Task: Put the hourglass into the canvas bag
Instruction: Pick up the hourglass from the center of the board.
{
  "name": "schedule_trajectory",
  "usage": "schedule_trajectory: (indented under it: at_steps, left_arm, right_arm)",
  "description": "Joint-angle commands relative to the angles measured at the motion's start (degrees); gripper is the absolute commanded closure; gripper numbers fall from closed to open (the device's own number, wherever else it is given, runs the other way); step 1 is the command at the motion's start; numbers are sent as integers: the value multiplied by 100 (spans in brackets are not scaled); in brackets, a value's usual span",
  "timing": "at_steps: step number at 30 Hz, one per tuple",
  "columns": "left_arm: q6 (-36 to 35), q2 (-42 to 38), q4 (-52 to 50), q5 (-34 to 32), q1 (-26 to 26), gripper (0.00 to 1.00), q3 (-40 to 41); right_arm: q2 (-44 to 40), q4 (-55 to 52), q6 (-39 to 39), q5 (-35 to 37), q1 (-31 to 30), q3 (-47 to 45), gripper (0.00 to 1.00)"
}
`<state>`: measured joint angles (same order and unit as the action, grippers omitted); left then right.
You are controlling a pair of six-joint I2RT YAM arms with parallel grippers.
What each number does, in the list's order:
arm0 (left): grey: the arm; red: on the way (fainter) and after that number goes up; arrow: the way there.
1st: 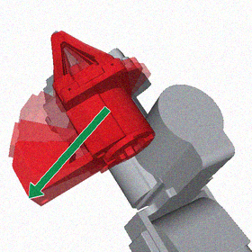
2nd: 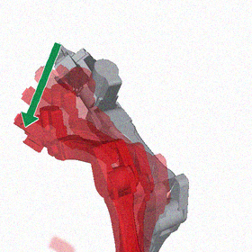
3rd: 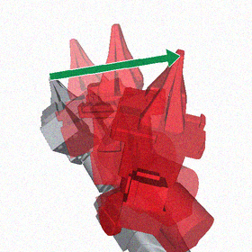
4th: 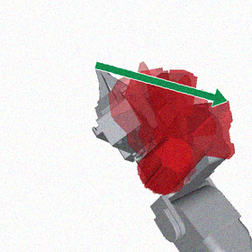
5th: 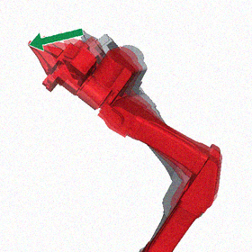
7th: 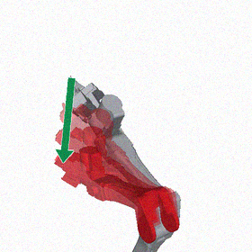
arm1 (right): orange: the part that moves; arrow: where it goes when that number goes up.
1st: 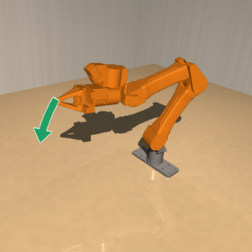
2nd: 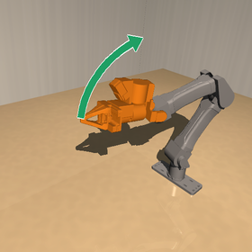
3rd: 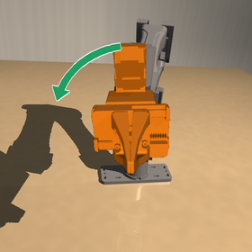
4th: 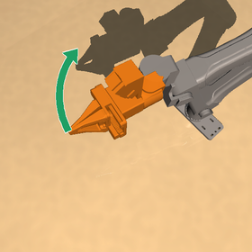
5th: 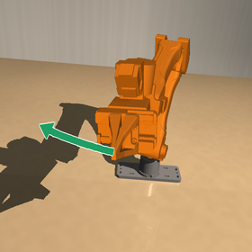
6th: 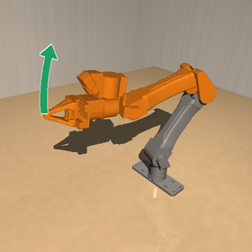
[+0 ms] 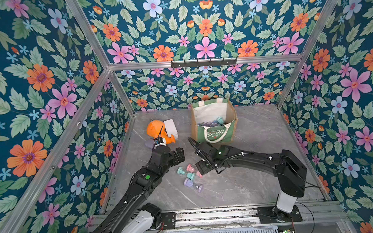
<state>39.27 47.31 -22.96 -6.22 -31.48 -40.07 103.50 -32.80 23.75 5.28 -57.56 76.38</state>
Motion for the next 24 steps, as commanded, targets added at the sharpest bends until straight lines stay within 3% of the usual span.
schedule_trajectory:
  at_steps: [1, 24]
  left_arm:
    - [80, -80, -99, -144, 11, 0, 22]
    - [56, -110, -103, -147, 11, 0, 69]
  right_arm:
    - [246, 341, 147, -36, -49, 24, 21]
    - [1145, 410, 184, -44, -199, 123, 35]
